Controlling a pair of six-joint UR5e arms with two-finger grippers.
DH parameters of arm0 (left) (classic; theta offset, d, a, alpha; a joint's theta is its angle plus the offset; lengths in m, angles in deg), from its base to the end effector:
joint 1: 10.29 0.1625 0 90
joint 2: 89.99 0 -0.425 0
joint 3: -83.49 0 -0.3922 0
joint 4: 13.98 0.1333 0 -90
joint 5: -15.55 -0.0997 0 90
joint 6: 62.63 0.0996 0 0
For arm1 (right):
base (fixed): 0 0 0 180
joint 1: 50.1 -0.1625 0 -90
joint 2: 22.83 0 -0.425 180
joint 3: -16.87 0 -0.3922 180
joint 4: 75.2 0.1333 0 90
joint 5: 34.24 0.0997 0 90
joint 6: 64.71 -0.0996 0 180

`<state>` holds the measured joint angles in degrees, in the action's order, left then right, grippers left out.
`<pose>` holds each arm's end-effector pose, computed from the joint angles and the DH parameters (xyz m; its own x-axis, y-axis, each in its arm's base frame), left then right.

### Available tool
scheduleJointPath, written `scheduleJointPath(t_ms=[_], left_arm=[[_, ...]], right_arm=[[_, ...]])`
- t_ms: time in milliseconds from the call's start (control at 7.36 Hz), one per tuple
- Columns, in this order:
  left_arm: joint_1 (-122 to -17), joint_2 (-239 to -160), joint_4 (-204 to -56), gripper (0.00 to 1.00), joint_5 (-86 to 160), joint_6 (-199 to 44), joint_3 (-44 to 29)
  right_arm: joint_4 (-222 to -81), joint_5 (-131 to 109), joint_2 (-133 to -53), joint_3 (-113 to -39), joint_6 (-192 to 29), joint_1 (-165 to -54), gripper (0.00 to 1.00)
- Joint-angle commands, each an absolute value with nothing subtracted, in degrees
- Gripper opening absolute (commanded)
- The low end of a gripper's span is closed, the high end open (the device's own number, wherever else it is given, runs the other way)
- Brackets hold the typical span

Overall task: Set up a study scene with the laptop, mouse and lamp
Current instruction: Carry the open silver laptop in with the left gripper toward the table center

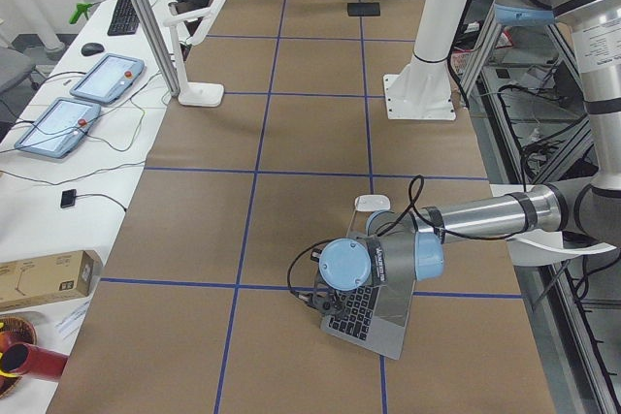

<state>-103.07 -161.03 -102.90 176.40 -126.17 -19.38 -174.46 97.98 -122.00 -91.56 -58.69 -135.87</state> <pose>-0.0560 -0.3444 0.6509 0.1004 -0.9468 -0.3059 0.3097 0.3219 -0.8947 0.0353 -0.4228 0.5927 0.7267 -0.1589 0.6683 0.1508 0.9860 0.0705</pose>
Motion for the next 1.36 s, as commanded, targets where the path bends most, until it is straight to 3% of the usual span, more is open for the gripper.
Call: scheduleJointPath(t_ms=[0, 679, 1223], left_arm=[[-103.45, -161.7, -93.04, 0.0, 177.1, -126.17, -27.13], [-100.82, -174.96, -80.71, 0.0, 177.09, -126.26, -30.32], [-101.17, -191.38, -64.7, 0.0, 177.18, -131.41, -30.6]], right_arm=[[-174.52, 97.95, -122.59, -91.5, -58.29, -135.88, 1.0], [-174.96, 98.04, -122.59, -90.88, -58.29, -135.88, 1.0], [-174.96, 97.77, -122.68, -90.44, -58.2, -135.88, 1.0]])
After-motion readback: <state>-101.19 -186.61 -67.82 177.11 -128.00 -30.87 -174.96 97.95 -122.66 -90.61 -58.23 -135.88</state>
